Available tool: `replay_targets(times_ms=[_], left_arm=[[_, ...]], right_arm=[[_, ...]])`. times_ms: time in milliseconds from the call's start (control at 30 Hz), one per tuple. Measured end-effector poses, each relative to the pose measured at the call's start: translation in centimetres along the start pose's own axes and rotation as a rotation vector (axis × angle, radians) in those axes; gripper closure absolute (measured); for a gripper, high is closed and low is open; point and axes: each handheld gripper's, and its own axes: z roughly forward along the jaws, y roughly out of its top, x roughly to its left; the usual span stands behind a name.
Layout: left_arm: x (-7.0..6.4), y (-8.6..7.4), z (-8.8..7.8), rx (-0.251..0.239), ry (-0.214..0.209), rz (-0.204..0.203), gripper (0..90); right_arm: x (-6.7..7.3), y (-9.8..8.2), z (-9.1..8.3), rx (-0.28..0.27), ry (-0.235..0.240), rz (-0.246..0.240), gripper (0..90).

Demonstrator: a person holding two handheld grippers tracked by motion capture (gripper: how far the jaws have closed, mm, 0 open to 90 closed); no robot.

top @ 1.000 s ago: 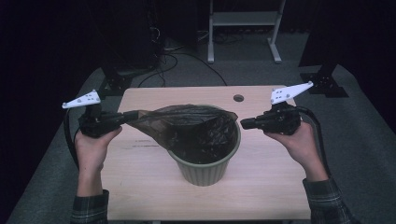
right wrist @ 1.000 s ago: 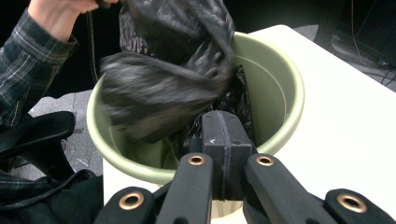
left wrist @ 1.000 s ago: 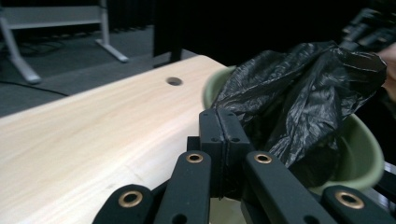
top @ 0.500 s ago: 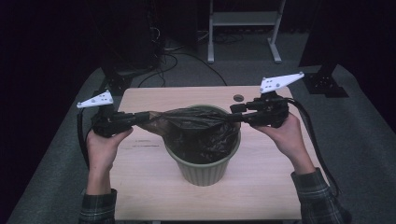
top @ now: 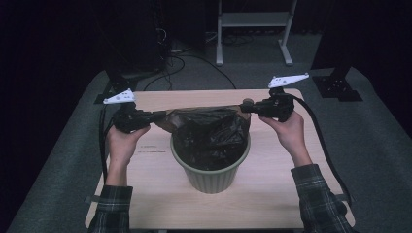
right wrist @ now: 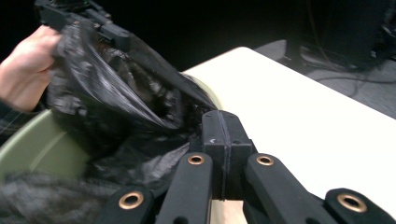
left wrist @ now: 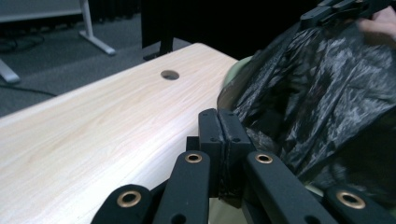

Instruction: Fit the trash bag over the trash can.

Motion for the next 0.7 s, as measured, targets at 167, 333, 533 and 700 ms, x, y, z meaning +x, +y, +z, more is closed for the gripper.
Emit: replay_targets(times_ms=[167, 333, 533, 700], left_arm=[[1.4, -1.2, 2.7, 0.063, -0.011, -0.030, 89.7], [1.9, -2.8, 4.5, 0.096, -0.056, -0.074, 89.8], [2.5, -3.4, 5.4, 0.107, -0.042, -0.097, 89.8], [3.1, -4.6, 5.5, 0.144, -0.036, -0.115, 89.8]], right_arm=[[-1.4, -1.2, 1.0, 0.051, -0.075, 0.028, 90.0], [-2.1, -2.8, 2.5, 0.097, -0.072, 0.052, 90.0], [-2.2, -3.3, 3.6, 0.104, -0.097, 0.066, 90.0], [-3.0, -4.0, 3.9, 0.152, -0.151, 0.083, 90.0]])
